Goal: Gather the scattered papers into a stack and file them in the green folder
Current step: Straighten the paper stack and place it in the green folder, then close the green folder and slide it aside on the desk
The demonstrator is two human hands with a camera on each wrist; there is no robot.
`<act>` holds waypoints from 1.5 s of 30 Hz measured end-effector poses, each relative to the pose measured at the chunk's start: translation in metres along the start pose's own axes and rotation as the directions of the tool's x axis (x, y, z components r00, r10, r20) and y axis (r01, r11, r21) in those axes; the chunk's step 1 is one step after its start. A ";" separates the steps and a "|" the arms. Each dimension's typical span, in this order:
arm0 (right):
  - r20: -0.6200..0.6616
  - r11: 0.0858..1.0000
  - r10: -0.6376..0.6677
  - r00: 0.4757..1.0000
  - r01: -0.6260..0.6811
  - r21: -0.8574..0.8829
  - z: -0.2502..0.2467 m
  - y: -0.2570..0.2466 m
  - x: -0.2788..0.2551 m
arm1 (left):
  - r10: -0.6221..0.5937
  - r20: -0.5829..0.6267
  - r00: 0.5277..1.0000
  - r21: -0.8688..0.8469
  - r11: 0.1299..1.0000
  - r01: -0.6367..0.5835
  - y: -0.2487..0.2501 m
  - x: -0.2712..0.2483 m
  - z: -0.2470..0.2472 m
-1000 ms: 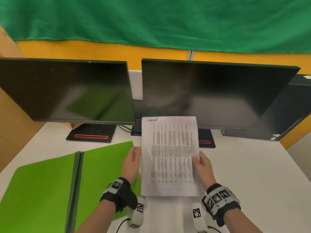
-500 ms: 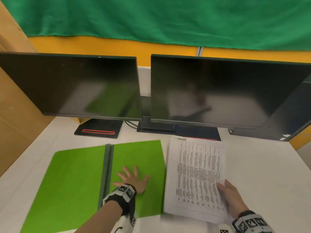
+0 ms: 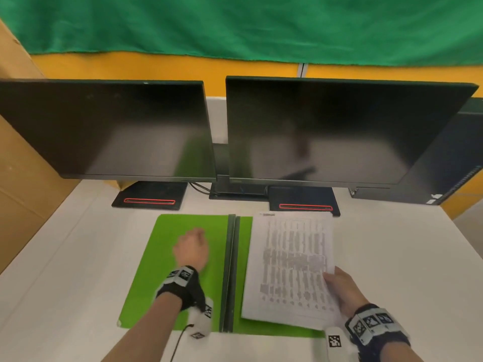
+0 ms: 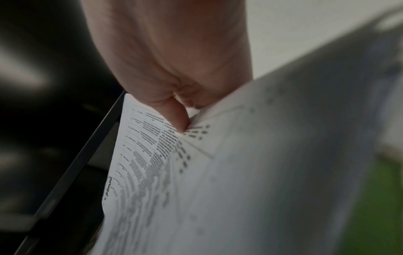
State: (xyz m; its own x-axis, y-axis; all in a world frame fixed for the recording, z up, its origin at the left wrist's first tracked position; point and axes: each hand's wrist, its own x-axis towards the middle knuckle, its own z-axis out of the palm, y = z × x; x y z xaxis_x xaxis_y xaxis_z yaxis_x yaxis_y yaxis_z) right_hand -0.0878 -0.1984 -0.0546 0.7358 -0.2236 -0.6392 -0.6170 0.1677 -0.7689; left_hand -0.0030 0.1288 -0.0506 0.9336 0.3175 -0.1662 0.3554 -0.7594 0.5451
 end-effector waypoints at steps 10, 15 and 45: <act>-0.170 0.885 -0.019 0.985 -0.062 -0.461 0.049 0.007 0.036 | -0.547 -0.021 0.837 0.118 0.830 0.545 -0.109 0.043 -0.037; -0.147 0.809 -0.080 0.986 -0.022 -0.588 0.044 0.003 0.031 | -0.404 0.199 0.893 0.063 0.914 0.400 -0.132 0.072 -0.061; 0.108 0.794 -0.119 0.987 0.160 -0.586 -0.021 0.001 0.016 | 0.087 0.633 0.769 0.326 0.871 -0.367 0.043 -0.050 0.053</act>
State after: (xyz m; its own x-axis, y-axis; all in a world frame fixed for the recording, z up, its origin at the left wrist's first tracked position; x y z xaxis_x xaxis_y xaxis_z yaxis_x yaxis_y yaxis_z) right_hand -0.0830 -0.2222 -0.0655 0.8297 -0.1365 -0.5413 -0.5361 -0.4654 -0.7043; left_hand -0.0318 0.0496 -0.0625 0.7786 -0.1817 -0.6006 -0.0179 -0.9632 0.2682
